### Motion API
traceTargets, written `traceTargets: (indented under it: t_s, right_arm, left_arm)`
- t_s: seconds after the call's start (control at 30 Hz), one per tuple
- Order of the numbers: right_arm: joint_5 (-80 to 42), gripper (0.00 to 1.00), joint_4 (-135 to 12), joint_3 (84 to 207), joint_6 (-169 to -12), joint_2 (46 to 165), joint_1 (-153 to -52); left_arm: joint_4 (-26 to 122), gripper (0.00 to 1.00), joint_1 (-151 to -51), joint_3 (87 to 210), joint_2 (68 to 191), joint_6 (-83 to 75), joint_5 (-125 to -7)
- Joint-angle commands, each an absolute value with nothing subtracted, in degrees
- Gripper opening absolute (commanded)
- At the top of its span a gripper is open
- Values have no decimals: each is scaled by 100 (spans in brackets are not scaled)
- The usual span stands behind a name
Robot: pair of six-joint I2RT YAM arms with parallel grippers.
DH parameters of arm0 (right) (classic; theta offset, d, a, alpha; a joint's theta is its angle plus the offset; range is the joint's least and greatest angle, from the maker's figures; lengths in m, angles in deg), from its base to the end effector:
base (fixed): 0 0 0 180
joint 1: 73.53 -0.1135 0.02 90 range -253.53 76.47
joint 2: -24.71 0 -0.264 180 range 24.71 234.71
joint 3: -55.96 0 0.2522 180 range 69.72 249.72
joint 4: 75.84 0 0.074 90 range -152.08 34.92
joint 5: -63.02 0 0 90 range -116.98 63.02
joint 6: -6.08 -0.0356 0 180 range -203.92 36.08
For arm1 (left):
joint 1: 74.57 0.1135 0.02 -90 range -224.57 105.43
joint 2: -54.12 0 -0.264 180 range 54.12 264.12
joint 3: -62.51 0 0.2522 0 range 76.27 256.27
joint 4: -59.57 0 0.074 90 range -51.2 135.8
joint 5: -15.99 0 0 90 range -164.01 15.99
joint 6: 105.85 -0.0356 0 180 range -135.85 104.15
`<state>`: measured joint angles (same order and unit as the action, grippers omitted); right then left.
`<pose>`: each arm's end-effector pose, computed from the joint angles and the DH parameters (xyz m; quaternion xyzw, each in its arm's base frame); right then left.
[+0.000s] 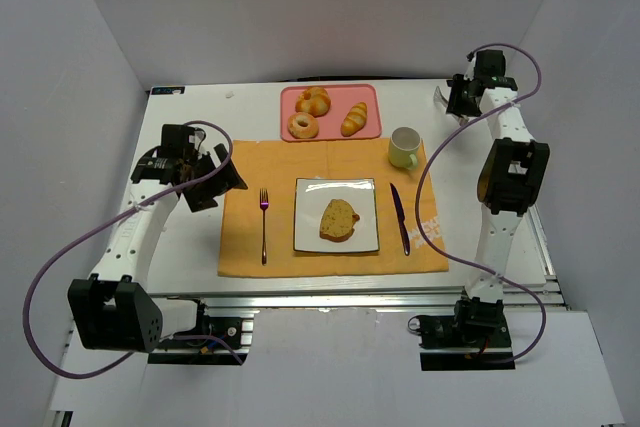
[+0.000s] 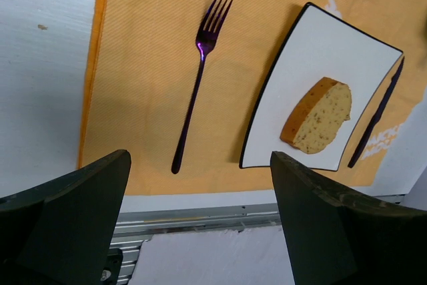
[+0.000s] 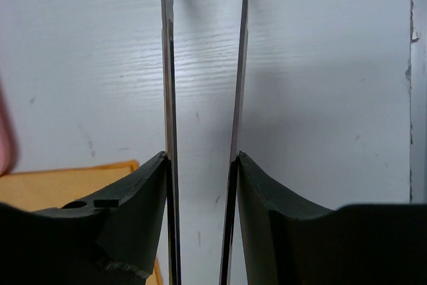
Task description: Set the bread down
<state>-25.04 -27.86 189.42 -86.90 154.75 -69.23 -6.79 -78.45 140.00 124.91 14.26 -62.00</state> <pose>0.5183 -0.0378 0.2538 0.0520 0.9208 0.0112 0.3863 0.2375 -0.0235 0.2983 -0.1911 0.9410 -0.1726 0.2194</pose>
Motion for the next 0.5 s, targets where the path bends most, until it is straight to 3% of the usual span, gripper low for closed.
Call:
traceTargets:
  t_s: [0.0, 0.33, 0.47]
  right_arm:
    - [-2443, 50, -3008, 19584, -8725, 15821, -6738]
    - [-2320, 58, -3281, 19356, -8700, 16577, -6579]
    - [-2355, 77, -3211, 19207, -8708, 16412, -6579]
  left_arm:
    - [-737, 97, -7870, 14114, 12558, 1325, -6381]
    - [-552, 96, -7870, 13771, 12541, 1439, -6355]
    - [-587, 96, -7870, 13823, 12435, 1430, -6416]
